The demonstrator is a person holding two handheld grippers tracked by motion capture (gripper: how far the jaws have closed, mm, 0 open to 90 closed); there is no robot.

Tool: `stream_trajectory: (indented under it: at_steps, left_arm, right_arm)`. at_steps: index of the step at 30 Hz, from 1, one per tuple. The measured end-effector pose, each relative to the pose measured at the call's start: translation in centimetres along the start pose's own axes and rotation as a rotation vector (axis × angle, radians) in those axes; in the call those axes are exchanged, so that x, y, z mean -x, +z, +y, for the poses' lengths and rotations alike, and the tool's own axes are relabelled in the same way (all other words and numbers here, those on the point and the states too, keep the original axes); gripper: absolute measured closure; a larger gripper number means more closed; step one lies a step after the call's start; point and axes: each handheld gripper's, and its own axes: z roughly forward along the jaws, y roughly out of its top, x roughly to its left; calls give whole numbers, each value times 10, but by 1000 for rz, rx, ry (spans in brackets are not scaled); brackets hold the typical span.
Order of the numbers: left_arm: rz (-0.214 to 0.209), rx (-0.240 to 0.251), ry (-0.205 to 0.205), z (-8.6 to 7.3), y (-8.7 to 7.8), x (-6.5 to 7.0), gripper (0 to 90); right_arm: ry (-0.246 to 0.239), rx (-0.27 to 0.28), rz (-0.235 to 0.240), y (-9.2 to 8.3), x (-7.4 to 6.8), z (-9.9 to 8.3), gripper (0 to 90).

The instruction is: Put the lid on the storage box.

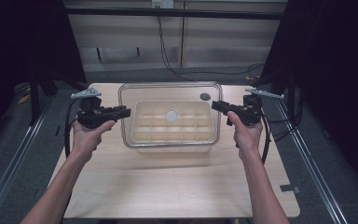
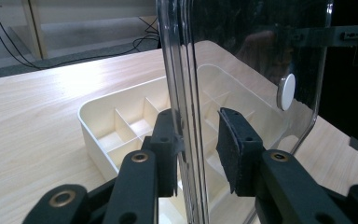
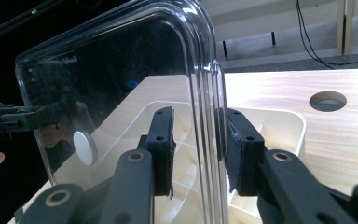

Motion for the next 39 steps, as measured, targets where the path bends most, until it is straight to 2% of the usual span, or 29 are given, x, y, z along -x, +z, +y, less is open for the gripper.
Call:
stream_trajectory:
  at_steps: [3, 12, 22, 26, 29, 39]
  left_arm:
    - [5, -12, -2, 2, 4, -3, 685]
    - [15, -14, -54, 1, 17, -15, 683]
    - [41, -34, -68, -4, 29, -23, 670]
    - [31, -20, -99, -4, 34, -26, 669]
    - [37, -30, -92, -3, 38, -27, 666]
    - [39, -47, -133, -2, 51, -36, 644]
  right_arm:
    - [10, -8, -4, 5, 4, 2, 667]
    - [34, -36, -10, 17, 14, 3, 668]
    - [53, -65, -23, 28, 22, -2, 669]
    - [55, -68, -31, 30, 24, -2, 670]
    - [51, -69, -38, 30, 25, 0, 670]
    - [74, -93, -47, 42, 38, 1, 664]
